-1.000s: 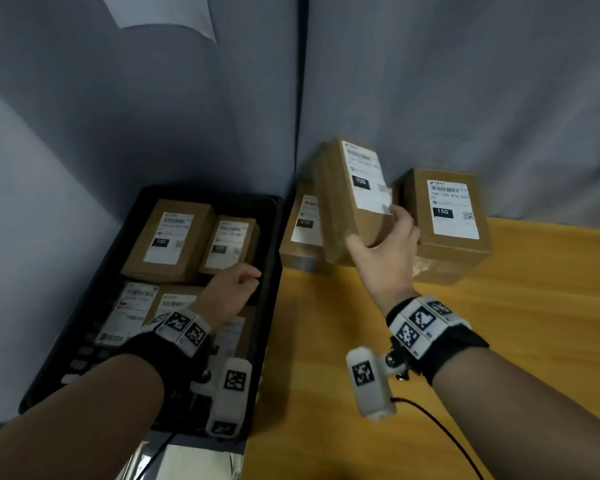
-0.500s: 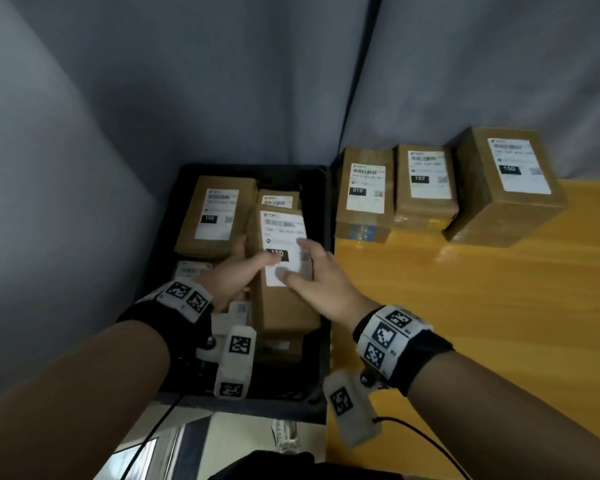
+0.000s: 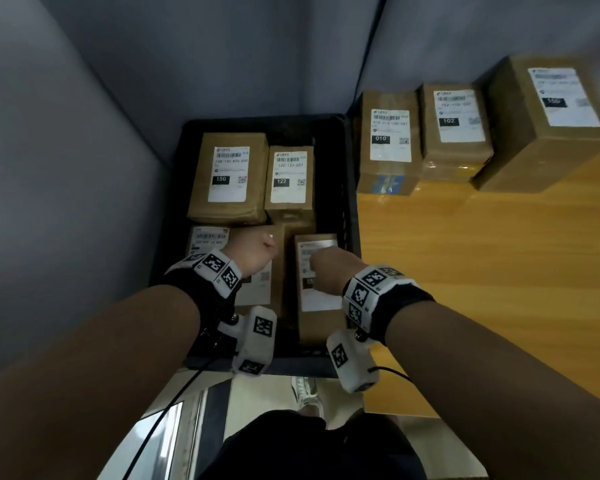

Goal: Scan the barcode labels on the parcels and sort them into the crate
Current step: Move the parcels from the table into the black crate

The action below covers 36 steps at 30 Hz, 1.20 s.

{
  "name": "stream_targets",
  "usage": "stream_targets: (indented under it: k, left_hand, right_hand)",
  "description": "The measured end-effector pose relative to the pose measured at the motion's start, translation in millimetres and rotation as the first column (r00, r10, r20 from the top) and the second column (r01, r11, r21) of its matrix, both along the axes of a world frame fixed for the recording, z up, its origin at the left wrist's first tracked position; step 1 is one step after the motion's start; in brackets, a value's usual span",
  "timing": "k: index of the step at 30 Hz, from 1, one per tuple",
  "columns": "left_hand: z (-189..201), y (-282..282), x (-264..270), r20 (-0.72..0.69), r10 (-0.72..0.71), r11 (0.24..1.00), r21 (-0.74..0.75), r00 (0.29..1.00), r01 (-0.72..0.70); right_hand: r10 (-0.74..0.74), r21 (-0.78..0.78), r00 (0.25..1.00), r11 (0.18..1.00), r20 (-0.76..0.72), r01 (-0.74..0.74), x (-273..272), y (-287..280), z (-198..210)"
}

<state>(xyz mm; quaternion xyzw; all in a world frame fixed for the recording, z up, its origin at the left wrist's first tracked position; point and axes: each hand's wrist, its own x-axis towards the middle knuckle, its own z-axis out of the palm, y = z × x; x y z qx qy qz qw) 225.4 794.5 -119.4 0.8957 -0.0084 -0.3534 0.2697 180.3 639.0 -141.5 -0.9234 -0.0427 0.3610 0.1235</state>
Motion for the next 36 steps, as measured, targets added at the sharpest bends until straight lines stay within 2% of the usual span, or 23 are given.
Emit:
stream_targets:
  k: [4,5,7,10,14,17,20,22,24,31,36]
  left_hand:
    - [-1,13,0,0.071,0.039,0.998,-0.056,0.997,-0.035]
    - [-3,16,0,0.076,0.050,0.997,-0.069,0.996,-0.044]
    - [-5,23,0,0.088,0.068,0.994,-0.087,0.994,-0.061]
    - [-10,26,-1,0.097,0.068,0.995,-0.082,0.993,-0.060]
    - [-15,22,-5,0.101,0.033,0.997,-0.078,0.994,-0.026]
    - [-14,14,-6,0.108,0.018,0.997,-0.083,0.994,-0.009]
    - [-12,5,-1,0.130,-0.012,0.996,-0.084,0.992,0.023]
    - [-7,-4,2,0.158,-0.020,0.995,-0.098,0.987,0.035]
    - [0,-15,5,0.170,-0.010,0.990,-0.139,0.985,0.034]
    - [31,-76,10,0.198,-0.034,0.962,-0.258,0.980,0.086]
    - [50,-134,8,0.236,-0.080,0.953,-0.268,0.969,0.144]
  right_hand:
    - [-0.020,-0.119,0.979,0.992,0.204,0.045,7,6,-6]
    - [0.015,-0.171,0.973,0.985,0.232,0.026,10,5,-9]
    - [0.134,-0.281,0.973,0.957,0.190,-0.077,15,2,-15]
    - [0.227,-0.365,0.971,0.912,0.070,-0.187,19,1,-26]
    - [0.223,-0.289,0.975,0.933,0.001,-0.213,21,3,-27]
    - [0.221,-0.292,0.975,0.933,0.001,-0.211,20,1,-19]
    - [0.050,-0.161,0.980,0.987,0.193,-0.018,15,-8,-7]
    - [-0.123,-0.010,0.941,0.991,0.314,0.133,11,-22,5]
    - [-0.235,0.081,0.894,0.972,0.381,0.221,6,-42,15]
    - [-0.428,0.125,0.781,0.899,0.454,0.420,-9,-129,42]
    - [-0.509,0.101,0.701,0.838,0.499,0.537,-27,-187,63]
